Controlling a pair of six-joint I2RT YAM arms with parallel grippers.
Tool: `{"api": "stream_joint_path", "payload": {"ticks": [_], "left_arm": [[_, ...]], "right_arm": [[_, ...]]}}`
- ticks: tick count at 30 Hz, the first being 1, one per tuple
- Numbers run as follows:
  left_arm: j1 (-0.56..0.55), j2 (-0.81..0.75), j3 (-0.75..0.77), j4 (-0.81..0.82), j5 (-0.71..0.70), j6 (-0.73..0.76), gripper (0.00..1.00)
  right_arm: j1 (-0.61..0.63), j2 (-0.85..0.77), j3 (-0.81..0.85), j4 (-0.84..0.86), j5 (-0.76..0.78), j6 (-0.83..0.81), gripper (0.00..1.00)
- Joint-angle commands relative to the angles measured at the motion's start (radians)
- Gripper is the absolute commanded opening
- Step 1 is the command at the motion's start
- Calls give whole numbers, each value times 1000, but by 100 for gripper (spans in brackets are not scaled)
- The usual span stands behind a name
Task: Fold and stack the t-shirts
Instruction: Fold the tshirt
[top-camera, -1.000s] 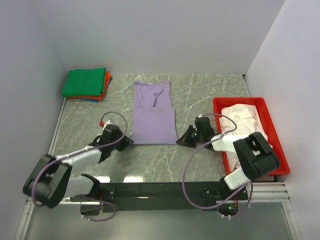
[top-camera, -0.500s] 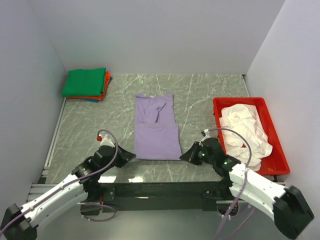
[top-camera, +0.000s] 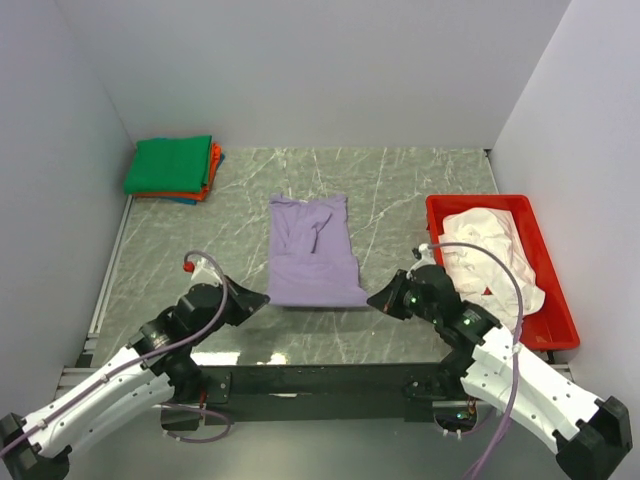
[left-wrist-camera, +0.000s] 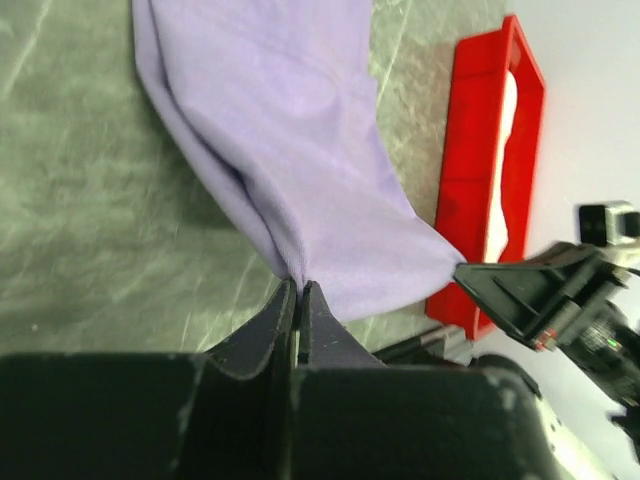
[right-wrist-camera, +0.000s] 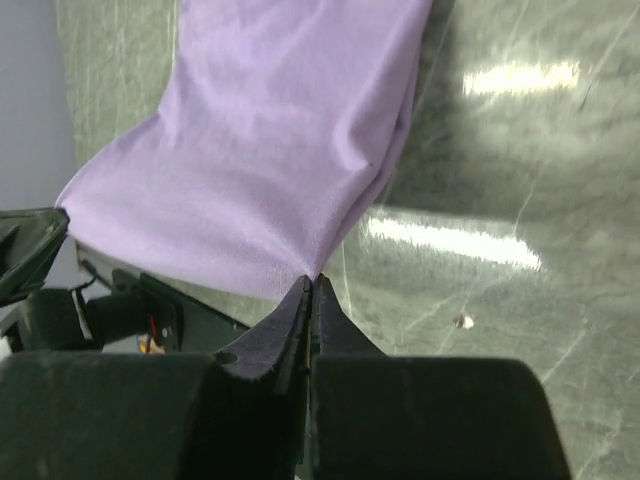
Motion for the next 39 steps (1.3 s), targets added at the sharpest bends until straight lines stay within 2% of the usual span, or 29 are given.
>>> {"api": "stream_joint_path", "payload": {"ticks": [1,8,10,14,22,33,39], "left_arm": [[2,98,98,15,-94,48,1],[26,306,263,58,-151,125,1],[60,389,324,77,-111,152,1],[196,527,421,104,20,198,0],[361,779,623,160,119,266,0],[500,1213,917,209,202,327,0],[554,1429,1077,225,258,335,0]], "right_arm": [[-5,61,106,-62,105,-70,0],[-99,258,329,-58,67,-177,0],[-138,337,377,-49,37,-196,0],[-198,454,495,-26,-11,-228,0],[-301,758,736,-1,-121,-251,0],[-381,1242,1172,-91,-190,-277,0],[-415,1456,1400,-99,-230,-281,0]]}}
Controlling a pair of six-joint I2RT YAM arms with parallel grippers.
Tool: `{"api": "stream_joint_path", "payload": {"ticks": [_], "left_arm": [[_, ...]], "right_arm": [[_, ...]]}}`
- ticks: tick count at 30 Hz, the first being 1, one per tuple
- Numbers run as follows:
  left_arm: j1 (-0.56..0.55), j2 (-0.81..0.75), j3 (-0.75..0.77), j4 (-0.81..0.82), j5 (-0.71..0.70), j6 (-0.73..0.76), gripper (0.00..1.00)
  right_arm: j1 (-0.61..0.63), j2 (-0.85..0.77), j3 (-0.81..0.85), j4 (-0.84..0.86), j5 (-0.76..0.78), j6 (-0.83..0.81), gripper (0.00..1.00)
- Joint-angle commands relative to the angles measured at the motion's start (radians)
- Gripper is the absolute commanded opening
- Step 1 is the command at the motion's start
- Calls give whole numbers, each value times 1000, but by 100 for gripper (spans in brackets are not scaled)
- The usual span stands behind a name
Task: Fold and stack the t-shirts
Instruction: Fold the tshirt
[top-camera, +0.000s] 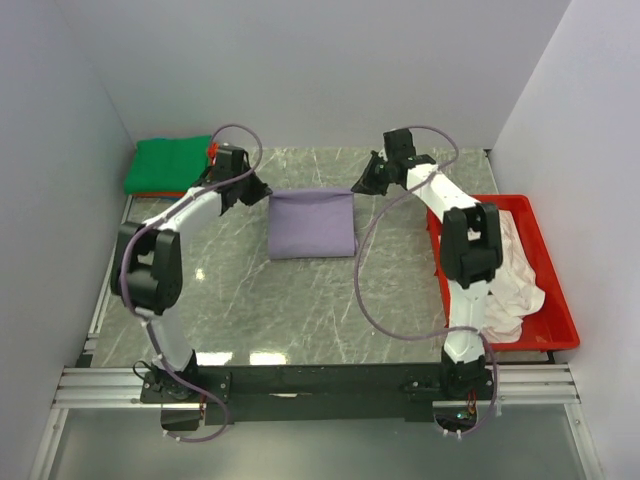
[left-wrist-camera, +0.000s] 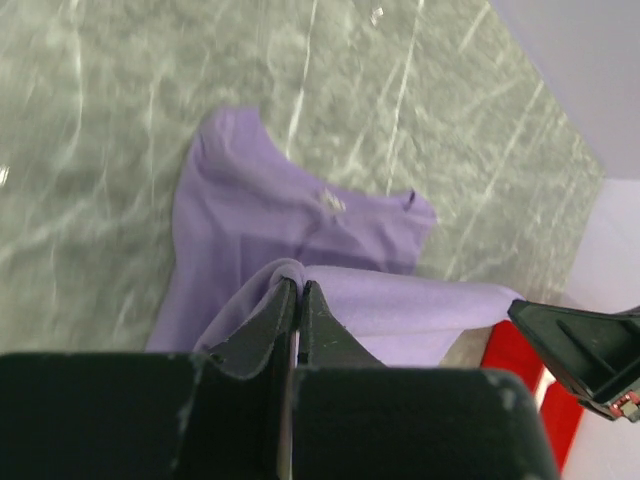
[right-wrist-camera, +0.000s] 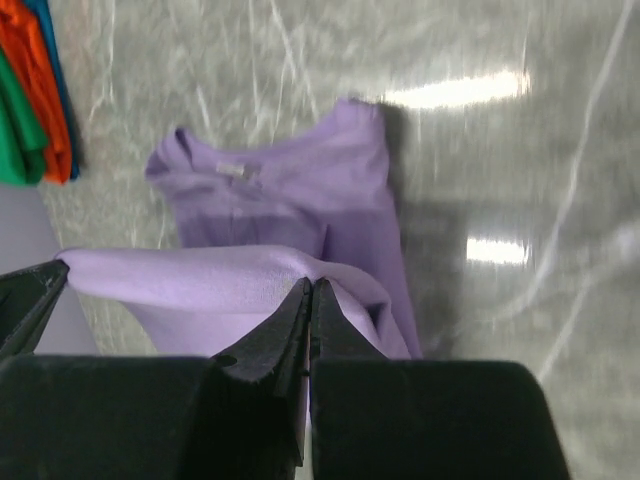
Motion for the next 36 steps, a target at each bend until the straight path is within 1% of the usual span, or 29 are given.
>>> {"api": "stream_joint_path", "payload": {"ticks": [1,5,8,9,13,15,16,18,21,22,24,25,26,27,28,29,30,31,33,34,36], "left_arm": [[33,84,103,48,38,35,0],[51,206,181,74,84,35,0],[61,258,209,96,107,23,0],[65,266,212,116,112,23,0],[70,295,234,126,121,20,0],[74,305,245,127,121,23,0],[76,308,249,127,123,23,0],[82,314,254,131,134,23,0],[90,314,254,131,131,21,1],[93,314,254,131,131,24,0],[102,317,257,128,134,27,0],[107,315,258,128,137,30,1],[111,315,260,125,138,35,4],[123,315,261,123,138,37,10],[130,314,260,120,137,41,25],[137,306,254,120,135,44,31],[152,302,249,120,134,44,34],[162,295,242,122,135,47,46],[179,274,220,117,129,50,62],[180,265,212,116,124,53,76],[180,233,179,125,118,57,78]], "right_arm": [[-32,89,148,-16,-28,-32,0],[-46,221,269,-30,-51,-39,0],[-49,282,344,-40,-63,-45,0],[-52,295,381,-50,-63,-50,0],[-58,332,426,-37,-77,-49,0],[-63,345,452,-36,-80,-49,3],[-64,351,463,-36,-82,-50,7],[-68,370,487,-44,-89,-49,10],[-71,378,493,-36,-91,-49,20],[-69,378,496,-36,-92,-50,27],[-72,382,512,-47,-91,-55,33],[-71,381,518,-50,-86,-58,39],[-72,381,523,-54,-83,-59,40],[-72,376,527,-66,-79,-64,41],[-74,361,526,-73,-73,-67,42],[-72,349,520,-77,-68,-70,42],[-72,333,494,-76,-63,-76,42],[-71,295,472,-73,-54,-78,43],[-66,257,411,-70,-27,-84,43],[-63,238,388,-65,-22,-85,43],[-46,186,326,-53,-7,-93,43]]}}
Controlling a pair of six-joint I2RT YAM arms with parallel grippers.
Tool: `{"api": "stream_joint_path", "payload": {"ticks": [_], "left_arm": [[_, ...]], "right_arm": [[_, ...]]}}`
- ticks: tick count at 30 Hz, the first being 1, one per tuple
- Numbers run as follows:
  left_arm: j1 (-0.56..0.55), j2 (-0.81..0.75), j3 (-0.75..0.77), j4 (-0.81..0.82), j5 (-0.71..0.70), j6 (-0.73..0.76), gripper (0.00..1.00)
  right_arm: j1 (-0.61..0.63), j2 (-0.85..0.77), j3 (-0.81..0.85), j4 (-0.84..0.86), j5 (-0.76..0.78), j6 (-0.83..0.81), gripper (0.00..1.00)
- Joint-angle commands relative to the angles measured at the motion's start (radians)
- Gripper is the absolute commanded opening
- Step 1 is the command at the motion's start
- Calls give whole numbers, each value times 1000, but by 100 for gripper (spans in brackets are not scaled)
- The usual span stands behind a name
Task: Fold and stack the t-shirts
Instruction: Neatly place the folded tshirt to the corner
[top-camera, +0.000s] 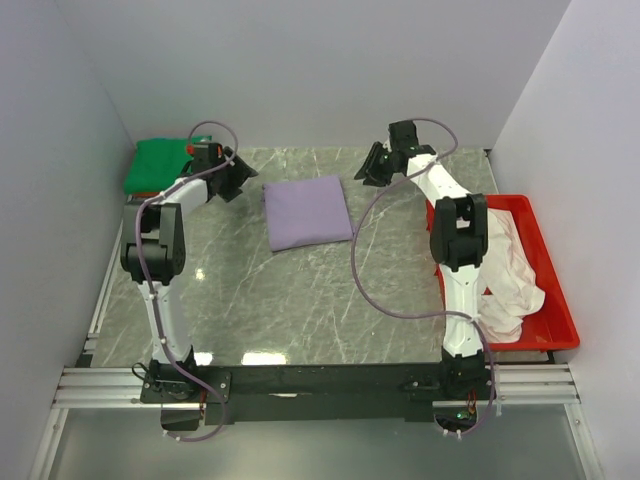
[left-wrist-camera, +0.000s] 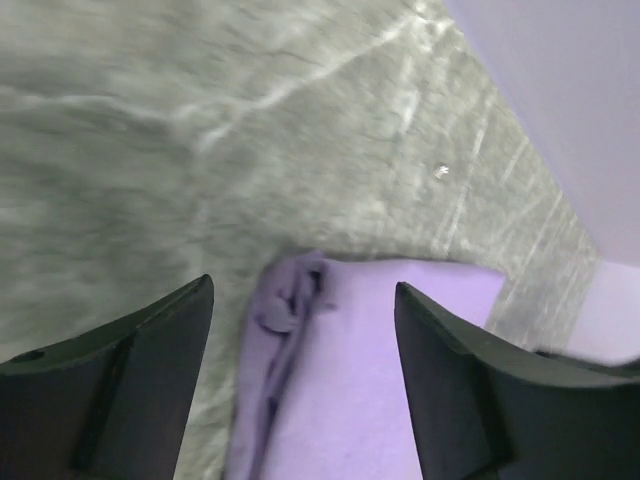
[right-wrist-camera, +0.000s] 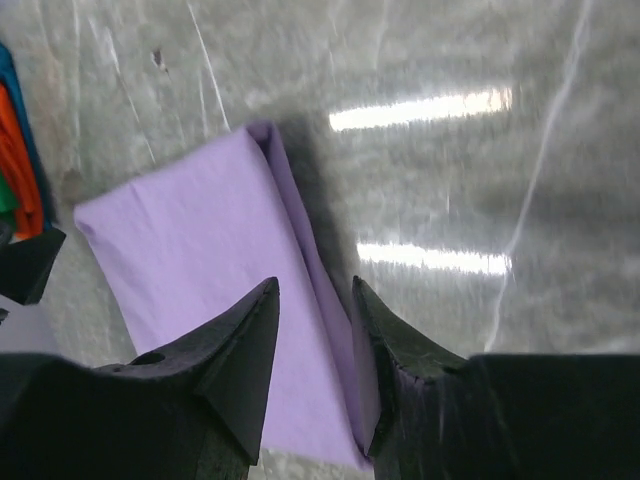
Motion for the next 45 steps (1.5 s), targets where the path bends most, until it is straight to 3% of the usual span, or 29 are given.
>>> {"api": "stream_joint_path", "payload": {"ticks": [1,7,12,16,29,45], "left_arm": [[2,-84,-56,34,0,9,78],[-55,-199,-167,1,-81,-10,70],[-114,-246,-254,-33,-181,-38,73],[-131,-250,-329,22,-137,-25,76],[-154,-197,-353,22,-111,-4,73],[-193,-91,-282,-58,-166,8,49]], "right_arm": [[26,-157,-67,14,43,-29,43],[138,-231,-178,39,122,-48,42],[216,-225,-219,54,132,-42,41],[266,-231,-268,71,155,-45,41],[338,-262,-478,168,168,-14,40],[342,-292,-558,185,200,-14,39]]}}
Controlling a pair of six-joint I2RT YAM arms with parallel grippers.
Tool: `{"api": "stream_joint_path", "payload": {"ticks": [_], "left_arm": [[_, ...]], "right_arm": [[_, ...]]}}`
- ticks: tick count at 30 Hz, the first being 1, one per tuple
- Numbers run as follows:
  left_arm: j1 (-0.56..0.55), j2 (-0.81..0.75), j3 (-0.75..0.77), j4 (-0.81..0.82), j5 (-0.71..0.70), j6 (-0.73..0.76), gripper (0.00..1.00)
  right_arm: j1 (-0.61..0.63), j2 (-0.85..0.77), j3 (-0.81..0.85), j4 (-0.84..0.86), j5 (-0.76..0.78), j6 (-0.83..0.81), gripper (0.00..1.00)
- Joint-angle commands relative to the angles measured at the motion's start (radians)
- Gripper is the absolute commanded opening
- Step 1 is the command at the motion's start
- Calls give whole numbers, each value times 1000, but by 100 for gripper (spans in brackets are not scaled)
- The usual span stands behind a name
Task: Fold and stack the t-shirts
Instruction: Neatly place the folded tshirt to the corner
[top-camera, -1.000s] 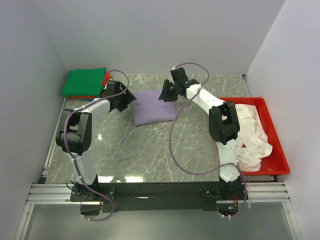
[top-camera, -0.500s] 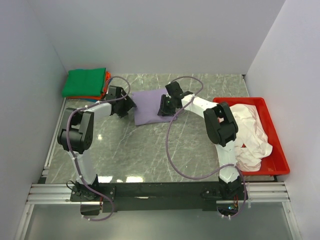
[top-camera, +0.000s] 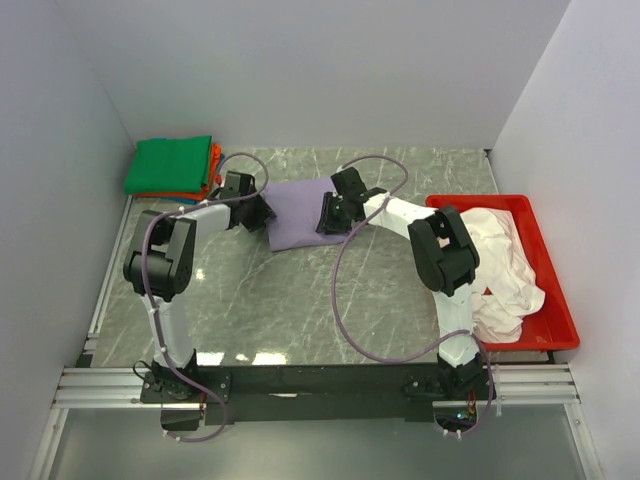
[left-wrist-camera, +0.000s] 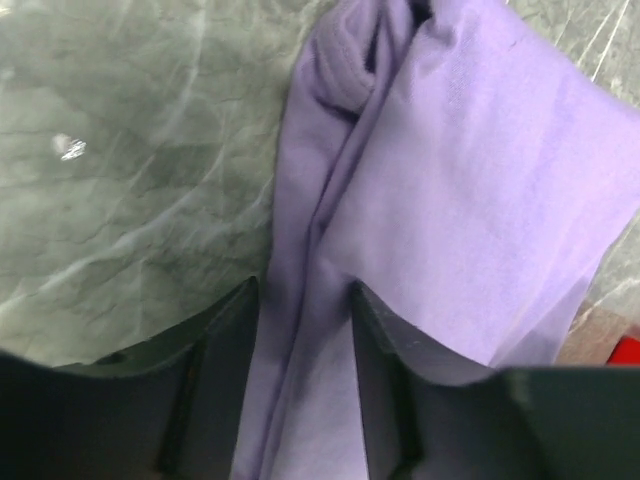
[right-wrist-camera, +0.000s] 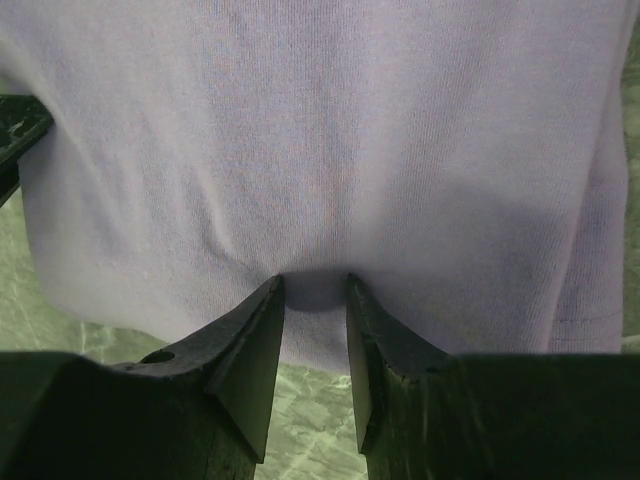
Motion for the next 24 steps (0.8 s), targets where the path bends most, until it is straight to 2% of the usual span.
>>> {"api": "stream_joint_path", "payload": {"ticks": [1,4,5,7,8,11,13,18,24], "left_arm": [[-23,70,52,-89,-41,31,48],[-51,109,127,-165,-90,57,41],[-52,116,143,-181,-113,68,33],[-54,138,186,-221,-133,77,24],[-54,142,199,-232,-159,94,15],[-54,172,296,-310,-222,137,1],[-54,196,350,-382,-303,166,1],[-49,267,592,-510,-524,301,0],[-22,348,853,-594,-687,516,0]], "right_arm": [[12,-59,-14,-16,15,0,39],[13,-69,15,-40,22,-6,39],[13,-76,18,-45,30,-5,40],[15,-106,21,-54,31,-3,42],[13,-120,23,-60,34,-1,43],[13,-221,1,-71,45,6,45],[15,-276,-40,-71,53,15,46],[18,-477,-192,-60,70,20,46],[26,-663,-374,-45,76,17,46]]}}
